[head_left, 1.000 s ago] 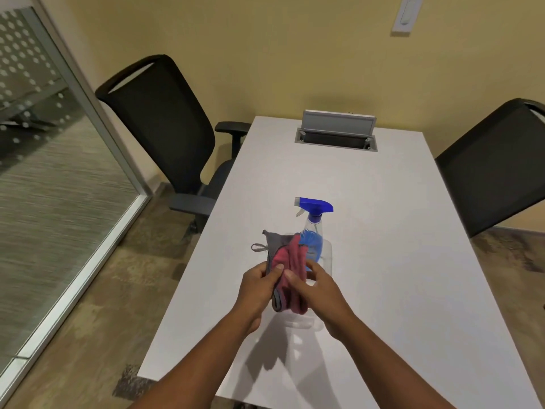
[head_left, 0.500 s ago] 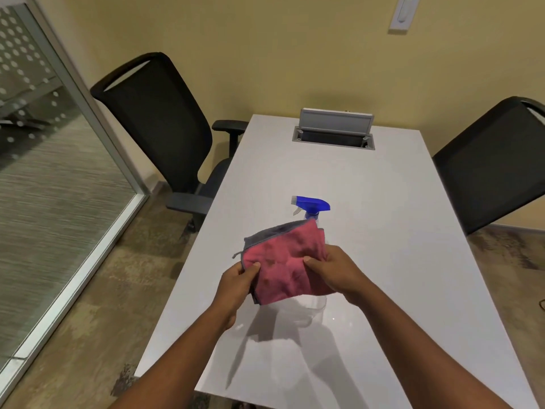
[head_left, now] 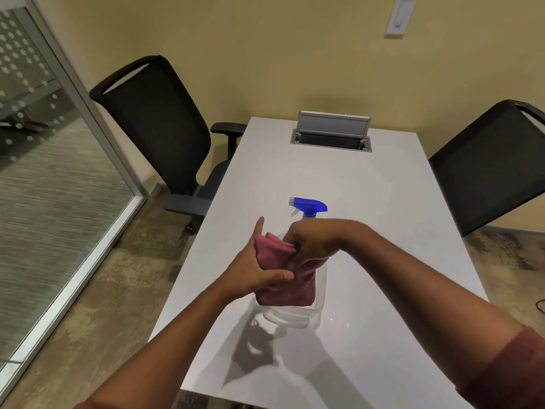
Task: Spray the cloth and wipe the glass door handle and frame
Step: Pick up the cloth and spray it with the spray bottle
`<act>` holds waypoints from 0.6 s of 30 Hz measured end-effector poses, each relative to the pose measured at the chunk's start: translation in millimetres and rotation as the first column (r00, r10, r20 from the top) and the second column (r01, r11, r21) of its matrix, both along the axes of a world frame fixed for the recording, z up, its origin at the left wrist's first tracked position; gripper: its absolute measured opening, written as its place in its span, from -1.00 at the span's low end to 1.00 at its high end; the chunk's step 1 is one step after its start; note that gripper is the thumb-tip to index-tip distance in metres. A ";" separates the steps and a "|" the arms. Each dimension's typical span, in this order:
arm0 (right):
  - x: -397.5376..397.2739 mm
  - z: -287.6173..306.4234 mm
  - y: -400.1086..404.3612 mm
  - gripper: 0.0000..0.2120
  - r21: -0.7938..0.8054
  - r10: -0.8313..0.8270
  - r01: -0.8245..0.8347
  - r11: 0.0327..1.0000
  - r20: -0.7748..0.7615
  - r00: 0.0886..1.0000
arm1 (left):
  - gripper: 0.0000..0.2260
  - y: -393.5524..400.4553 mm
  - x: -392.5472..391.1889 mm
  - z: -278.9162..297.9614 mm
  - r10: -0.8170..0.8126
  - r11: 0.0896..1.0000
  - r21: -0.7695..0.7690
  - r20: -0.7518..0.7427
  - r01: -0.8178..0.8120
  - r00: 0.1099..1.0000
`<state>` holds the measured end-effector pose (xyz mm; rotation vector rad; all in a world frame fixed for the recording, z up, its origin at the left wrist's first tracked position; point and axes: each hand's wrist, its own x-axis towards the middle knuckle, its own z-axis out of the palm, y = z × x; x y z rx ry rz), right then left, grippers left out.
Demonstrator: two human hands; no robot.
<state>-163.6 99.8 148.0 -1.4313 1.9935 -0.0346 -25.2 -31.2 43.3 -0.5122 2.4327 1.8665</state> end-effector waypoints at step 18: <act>-19.2 -53.8 -0.3 -0.83 -0.624 -0.434 0.587 0.515 0.400 0.807 | -0.42 21.1 1.2 -10.0 0.272 0.501 0.823 0.145 -0.269 0.951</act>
